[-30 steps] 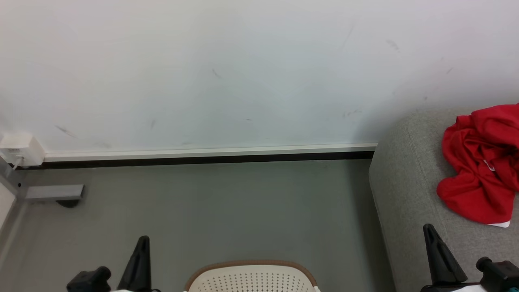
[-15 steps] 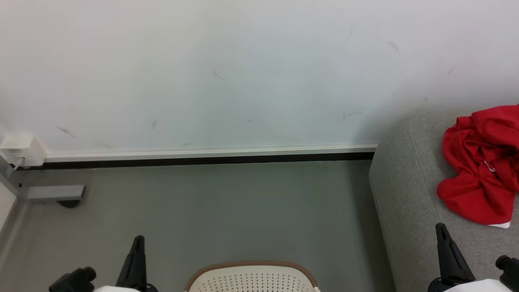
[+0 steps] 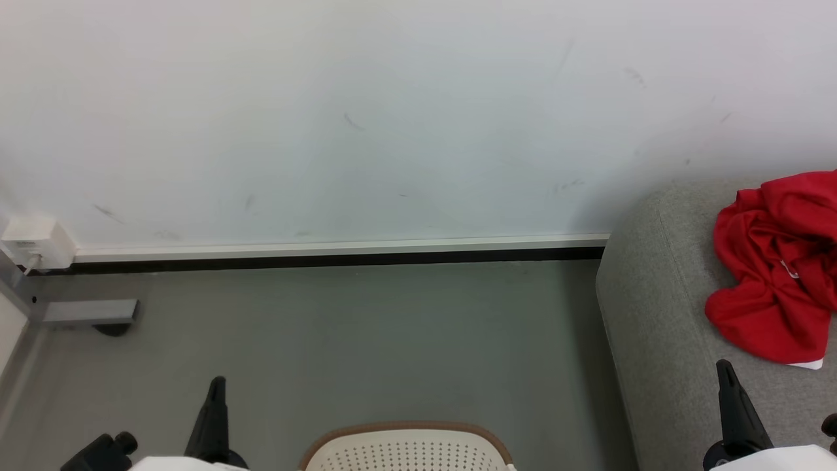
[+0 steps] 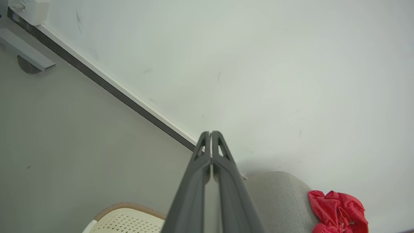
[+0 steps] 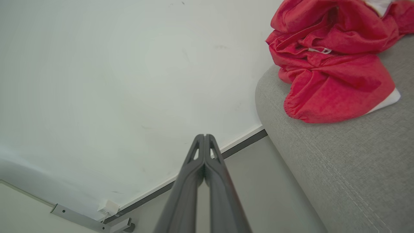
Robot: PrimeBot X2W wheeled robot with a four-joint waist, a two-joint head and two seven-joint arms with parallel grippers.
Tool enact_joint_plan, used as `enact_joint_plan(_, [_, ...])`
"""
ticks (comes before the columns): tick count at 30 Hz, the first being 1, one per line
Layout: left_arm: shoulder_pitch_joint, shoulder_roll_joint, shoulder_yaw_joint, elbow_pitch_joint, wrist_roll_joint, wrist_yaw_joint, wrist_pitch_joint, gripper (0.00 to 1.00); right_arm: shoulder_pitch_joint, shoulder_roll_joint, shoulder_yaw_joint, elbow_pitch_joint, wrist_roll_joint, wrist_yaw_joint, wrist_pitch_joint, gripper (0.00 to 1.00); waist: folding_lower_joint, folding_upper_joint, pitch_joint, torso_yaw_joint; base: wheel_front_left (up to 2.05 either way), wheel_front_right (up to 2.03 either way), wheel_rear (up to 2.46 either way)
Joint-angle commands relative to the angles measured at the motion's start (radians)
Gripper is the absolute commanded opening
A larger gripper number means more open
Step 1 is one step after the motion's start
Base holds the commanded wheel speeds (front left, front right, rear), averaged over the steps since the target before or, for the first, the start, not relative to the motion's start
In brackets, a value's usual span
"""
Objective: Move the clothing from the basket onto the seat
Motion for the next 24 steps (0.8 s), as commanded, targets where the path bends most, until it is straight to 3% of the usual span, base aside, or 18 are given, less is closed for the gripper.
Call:
enact_joint_plan(1, [-0.024,0.005,0.006,-0.014,-0.040,-0.005,0.008,0.00,-0.025,0.001,-0.011,-0.015,0.035,-0.001,0.009,0.00,0.0000,-0.0001,0.000,0.000,0.00,0.00,0.00])
enact_joint_plan(24, [-0.042,0.007,0.029,-0.010,-0.320,-0.017,0.081,0.00,-0.035,0.019,-0.061,-0.015,0.282,-0.001,0.082,0.00,0.0000,-0.0001,-0.005,0.003,0.00,0.00,0.00])
